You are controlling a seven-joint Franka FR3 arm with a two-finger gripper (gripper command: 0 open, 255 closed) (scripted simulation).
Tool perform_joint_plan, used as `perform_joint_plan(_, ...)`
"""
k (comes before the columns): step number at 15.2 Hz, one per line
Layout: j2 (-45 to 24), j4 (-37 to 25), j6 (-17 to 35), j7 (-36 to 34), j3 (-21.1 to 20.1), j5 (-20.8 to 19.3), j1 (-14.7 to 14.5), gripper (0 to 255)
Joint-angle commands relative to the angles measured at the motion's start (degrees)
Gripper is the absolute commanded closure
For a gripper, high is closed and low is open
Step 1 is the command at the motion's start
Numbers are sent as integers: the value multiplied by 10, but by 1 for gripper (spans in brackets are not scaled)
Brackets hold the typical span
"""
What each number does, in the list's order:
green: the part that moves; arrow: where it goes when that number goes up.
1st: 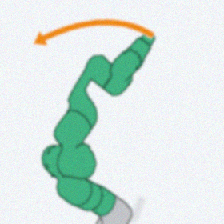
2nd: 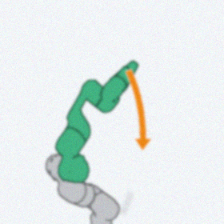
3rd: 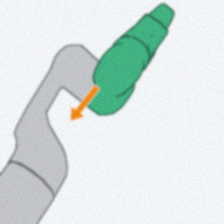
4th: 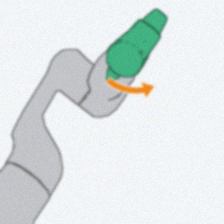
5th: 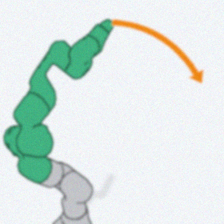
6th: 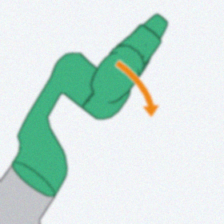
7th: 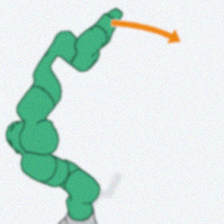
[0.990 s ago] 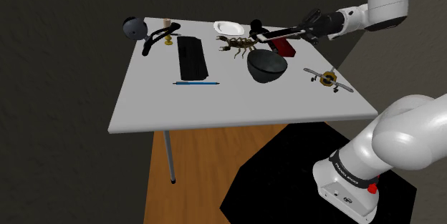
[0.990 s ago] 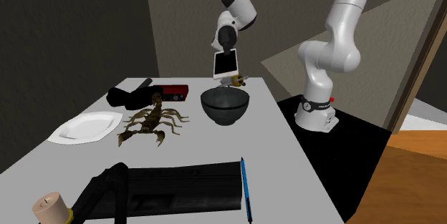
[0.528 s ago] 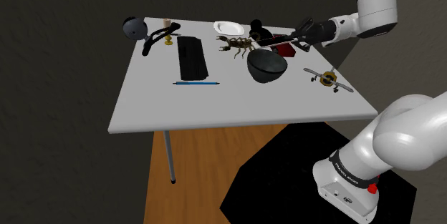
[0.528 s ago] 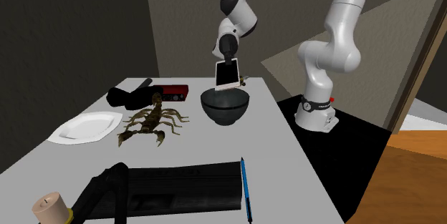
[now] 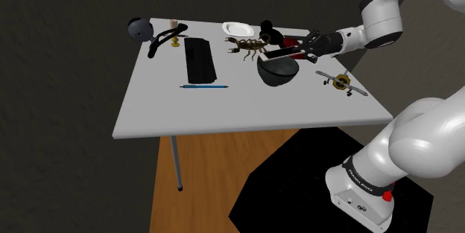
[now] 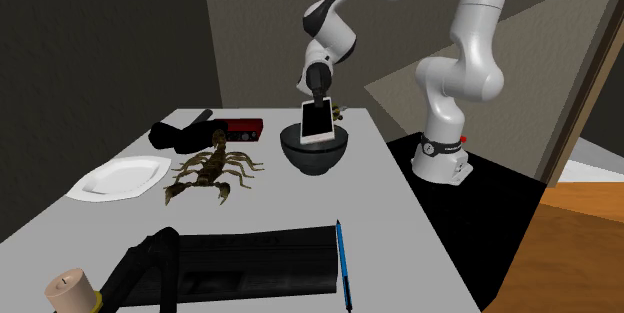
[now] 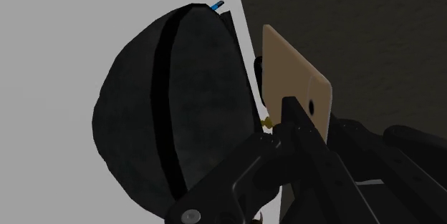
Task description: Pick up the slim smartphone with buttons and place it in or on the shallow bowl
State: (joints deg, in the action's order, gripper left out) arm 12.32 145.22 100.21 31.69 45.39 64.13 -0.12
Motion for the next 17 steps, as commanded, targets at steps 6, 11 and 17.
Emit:
perform_joint_plan(6, -22, 1, -5, 21, 6, 10, -3, 255)
perform_joint_plan(11, -22, 1, -6, 21, 6, 10, -3, 0)
perform_joint_plan(17, -21, -14, -34, 16, 26, -20, 14, 0)
